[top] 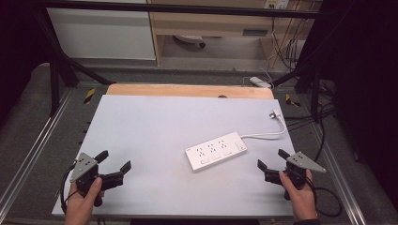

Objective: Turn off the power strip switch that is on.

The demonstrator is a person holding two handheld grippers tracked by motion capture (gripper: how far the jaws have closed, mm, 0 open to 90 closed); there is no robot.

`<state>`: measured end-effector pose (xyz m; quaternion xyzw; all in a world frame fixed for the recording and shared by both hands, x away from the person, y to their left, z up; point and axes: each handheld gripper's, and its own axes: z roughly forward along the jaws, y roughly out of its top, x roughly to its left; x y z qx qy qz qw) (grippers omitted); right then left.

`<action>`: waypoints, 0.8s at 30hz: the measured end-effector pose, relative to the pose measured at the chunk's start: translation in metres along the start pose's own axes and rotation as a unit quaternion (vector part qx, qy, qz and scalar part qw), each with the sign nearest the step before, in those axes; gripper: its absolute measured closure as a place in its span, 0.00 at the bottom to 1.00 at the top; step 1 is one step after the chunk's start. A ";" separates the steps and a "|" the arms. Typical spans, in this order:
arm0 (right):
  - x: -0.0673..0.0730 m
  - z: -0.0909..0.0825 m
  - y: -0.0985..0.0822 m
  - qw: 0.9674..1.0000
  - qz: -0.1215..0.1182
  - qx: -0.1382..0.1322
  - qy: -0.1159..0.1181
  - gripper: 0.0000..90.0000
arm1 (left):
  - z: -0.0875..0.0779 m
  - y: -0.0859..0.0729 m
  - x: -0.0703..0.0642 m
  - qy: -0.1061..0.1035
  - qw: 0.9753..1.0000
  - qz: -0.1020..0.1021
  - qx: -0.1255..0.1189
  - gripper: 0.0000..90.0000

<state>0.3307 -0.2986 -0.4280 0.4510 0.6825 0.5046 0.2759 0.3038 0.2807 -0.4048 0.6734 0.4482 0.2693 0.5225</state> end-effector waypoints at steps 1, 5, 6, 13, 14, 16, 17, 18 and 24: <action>-0.001 -0.001 0.000 1.000 0.003 -0.002 -0.002 0.05 | -0.001 0.000 0.000 0.000 1.000 0.001 0.002 0.05; -0.002 -0.004 0.002 1.000 0.014 -0.008 -0.003 0.04 | -0.001 0.001 -0.001 -0.001 1.000 0.000 0.001 0.05; -0.002 -0.004 0.002 1.000 0.013 -0.009 -0.004 0.04 | -0.001 0.001 -0.001 -0.001 1.000 -0.001 0.000 0.05; -0.003 -0.006 0.004 1.000 0.018 -0.013 -0.013 0.05 | -0.001 0.001 0.000 -0.001 1.000 -0.001 -0.001 0.05; -0.003 -0.007 0.005 1.000 0.020 -0.012 -0.014 0.05 | -0.001 0.001 0.000 0.000 1.000 0.000 -0.002 0.05; -0.002 -0.006 0.007 0.999 0.032 -0.010 -0.016 0.04 | -0.001 0.001 0.000 0.000 1.000 0.000 -0.001 0.05; -0.001 -0.006 0.007 0.999 0.034 -0.009 -0.015 0.03 | -0.001 0.000 0.000 0.001 1.000 -0.001 0.000 0.06; 0.001 -0.006 0.008 0.999 0.032 -0.008 -0.018 0.03 | -0.001 0.000 0.000 0.001 1.000 -0.001 0.000 0.06; 0.008 -0.009 0.016 0.999 0.017 0.000 -0.028 0.05 | 0.000 0.000 0.000 0.000 1.000 -0.001 0.002 0.06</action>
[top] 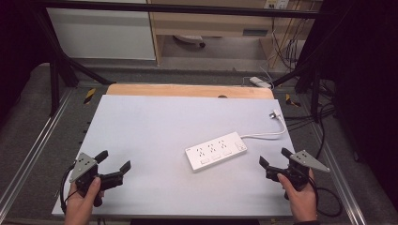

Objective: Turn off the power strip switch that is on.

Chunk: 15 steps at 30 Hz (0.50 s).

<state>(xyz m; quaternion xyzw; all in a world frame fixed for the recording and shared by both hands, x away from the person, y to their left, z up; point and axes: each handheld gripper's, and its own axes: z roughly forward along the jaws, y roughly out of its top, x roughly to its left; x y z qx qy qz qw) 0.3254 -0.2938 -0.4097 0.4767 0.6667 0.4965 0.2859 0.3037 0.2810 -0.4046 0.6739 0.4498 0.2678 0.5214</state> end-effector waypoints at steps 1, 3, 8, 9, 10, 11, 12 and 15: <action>0.001 -0.001 0.002 1.000 -0.001 0.005 0.000 0.05 | 0.000 0.000 0.000 0.000 1.000 0.000 0.000 0.06; 0.002 -0.003 0.005 1.000 0.001 0.014 0.007 0.05 | 0.000 0.000 0.000 0.000 1.000 0.000 0.001 0.06; 0.005 -0.005 0.008 1.000 0.000 0.017 0.017 0.05 | 0.000 0.000 -0.001 -0.002 1.000 0.001 0.005 0.06; 0.006 -0.005 0.009 1.000 -0.003 0.018 0.020 0.05 | 0.000 0.000 0.000 -0.002 1.000 0.000 0.004 0.06; 0.006 -0.005 0.009 1.000 -0.003 0.018 0.020 0.05 | 0.000 0.000 0.000 -0.002 1.000 0.000 0.004 0.06; 0.008 -0.006 0.010 1.000 -0.003 0.016 0.025 0.05 | 0.000 0.000 0.000 -0.002 1.000 0.000 0.004 0.06; 0.008 -0.006 0.010 1.000 -0.003 0.016 0.025 0.05 | 0.000 -0.001 0.000 -0.001 1.000 -0.001 0.003 0.06; 0.012 -0.007 0.014 0.999 -0.006 0.010 0.031 0.05 | 0.001 -0.001 0.001 0.000 1.000 -0.002 0.000 0.06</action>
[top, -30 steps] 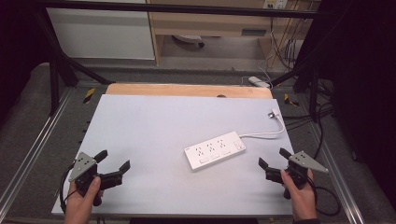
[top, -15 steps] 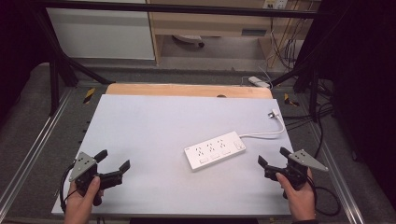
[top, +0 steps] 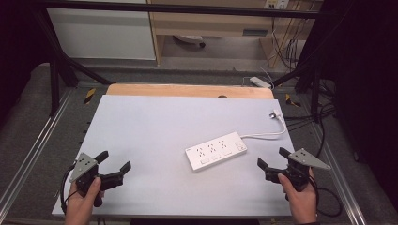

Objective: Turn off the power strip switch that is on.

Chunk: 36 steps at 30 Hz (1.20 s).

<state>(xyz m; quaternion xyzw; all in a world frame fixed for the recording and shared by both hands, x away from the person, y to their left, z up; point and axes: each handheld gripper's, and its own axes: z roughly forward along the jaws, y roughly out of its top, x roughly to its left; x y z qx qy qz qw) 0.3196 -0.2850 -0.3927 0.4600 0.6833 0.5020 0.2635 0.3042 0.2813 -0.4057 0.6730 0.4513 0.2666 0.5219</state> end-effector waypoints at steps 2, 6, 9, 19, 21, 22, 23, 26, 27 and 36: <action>0.002 0.000 0.003 1.000 0.000 -0.003 0.003 0.08 | 0.001 -0.001 0.000 0.000 1.000 -0.001 -0.001 0.06; 0.008 0.002 0.010 1.000 -0.007 -0.009 0.011 0.07 | 0.001 -0.001 0.001 -0.001 1.000 -0.003 0.000 0.06; 0.012 0.005 0.015 1.000 -0.011 -0.011 0.013 0.06 | 0.002 -0.001 0.000 -0.002 1.000 -0.002 0.000 0.06; 0.020 0.010 0.032 0.999 -0.030 -0.013 0.034 0.03 | 0.005 -0.004 0.000 -0.002 1.000 -0.006 0.009 0.06; 0.022 0.011 0.035 0.999 -0.035 -0.017 0.036 0.03 | 0.004 -0.004 0.000 0.000 1.000 -0.006 0.010 0.06; 0.023 0.012 0.037 0.998 -0.035 -0.018 0.040 0.03 | 0.005 -0.004 0.000 0.000 1.000 -0.007 0.010 0.05; 0.024 0.013 0.039 0.998 -0.038 -0.020 0.042 0.03 | 0.005 -0.004 0.000 0.000 1.000 -0.007 0.010 0.05; 0.029 0.016 0.046 0.998 -0.043 -0.026 0.047 0.03 | 0.005 -0.004 -0.001 0.001 1.000 -0.003 0.011 0.05; 0.029 0.016 0.046 0.998 -0.043 -0.026 0.047 0.03 | 0.005 -0.004 -0.002 0.001 1.000 -0.002 0.012 0.05; 0.049 0.033 0.060 0.996 -0.055 -0.030 0.069 0.07 | 0.006 -0.005 0.000 -0.001 1.000 -0.007 0.013 0.06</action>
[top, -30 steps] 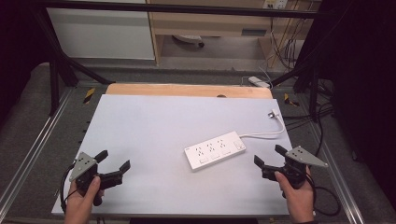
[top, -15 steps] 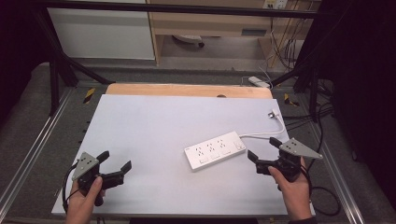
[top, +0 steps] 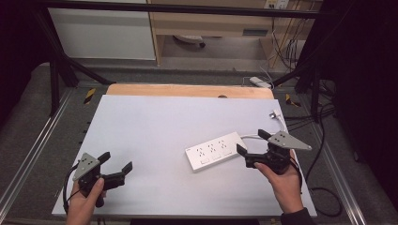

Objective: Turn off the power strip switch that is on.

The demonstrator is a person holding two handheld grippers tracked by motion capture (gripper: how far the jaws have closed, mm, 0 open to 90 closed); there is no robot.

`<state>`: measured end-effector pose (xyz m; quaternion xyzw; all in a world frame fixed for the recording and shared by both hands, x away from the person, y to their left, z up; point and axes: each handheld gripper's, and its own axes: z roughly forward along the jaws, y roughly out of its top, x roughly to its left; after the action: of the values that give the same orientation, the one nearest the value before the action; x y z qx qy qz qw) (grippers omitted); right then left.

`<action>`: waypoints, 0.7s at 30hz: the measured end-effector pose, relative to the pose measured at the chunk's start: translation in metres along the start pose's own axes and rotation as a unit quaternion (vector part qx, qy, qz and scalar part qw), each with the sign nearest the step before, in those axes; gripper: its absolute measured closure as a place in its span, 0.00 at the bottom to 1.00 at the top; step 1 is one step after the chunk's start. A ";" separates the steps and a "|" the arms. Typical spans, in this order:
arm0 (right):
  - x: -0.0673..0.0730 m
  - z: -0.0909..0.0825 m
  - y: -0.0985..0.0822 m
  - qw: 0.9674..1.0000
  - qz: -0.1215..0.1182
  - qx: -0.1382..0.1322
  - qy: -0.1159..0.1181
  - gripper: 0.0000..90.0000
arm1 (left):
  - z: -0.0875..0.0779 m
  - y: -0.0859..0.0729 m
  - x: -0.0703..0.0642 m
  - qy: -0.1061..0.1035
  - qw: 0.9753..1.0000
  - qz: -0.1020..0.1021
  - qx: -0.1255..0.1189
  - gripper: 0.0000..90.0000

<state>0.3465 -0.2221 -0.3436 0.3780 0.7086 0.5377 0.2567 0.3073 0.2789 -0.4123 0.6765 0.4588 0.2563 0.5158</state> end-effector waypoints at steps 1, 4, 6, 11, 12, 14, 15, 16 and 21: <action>0.001 0.003 0.001 1.000 -0.002 -0.001 0.003 0.08 | 0.000 0.000 0.000 0.000 1.000 0.001 0.002 0.06; 0.005 0.010 0.004 1.000 -0.002 -0.003 0.010 0.11 | 0.000 0.000 -0.001 0.000 1.000 0.003 0.001 0.06; 0.007 0.014 0.006 1.000 -0.002 -0.006 0.015 0.12 | 0.001 0.000 -0.002 -0.002 1.000 0.005 0.002 0.06; 0.011 0.020 0.009 1.000 -0.005 -0.010 0.023 0.22 | 0.001 -0.001 -0.001 -0.001 1.000 0.008 0.007 0.06; 0.011 0.020 0.009 1.000 -0.005 -0.010 0.023 0.22 | 0.001 -0.001 -0.001 -0.001 1.000 0.008 0.007 0.06; 0.014 0.024 0.011 1.000 -0.010 -0.012 0.026 0.30 | 0.001 -0.001 -0.001 -0.002 1.000 0.006 0.007 0.06; 0.015 0.025 0.011 0.999 -0.011 -0.012 0.030 0.35 | 0.001 -0.001 -0.001 -0.002 1.000 0.006 0.007 0.06; 0.015 0.025 0.011 0.999 -0.011 -0.012 0.030 0.35 | 0.002 -0.001 -0.002 -0.003 1.000 0.007 0.008 0.06; 0.021 0.035 0.011 0.999 -0.017 -0.008 0.046 0.53 | 0.002 0.000 -0.004 -0.003 1.000 0.013 0.011 0.06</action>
<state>0.3644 -0.1837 -0.3427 0.3386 0.7218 0.5556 0.2359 0.3072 0.2749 -0.4125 0.6890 0.4511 0.2560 0.5062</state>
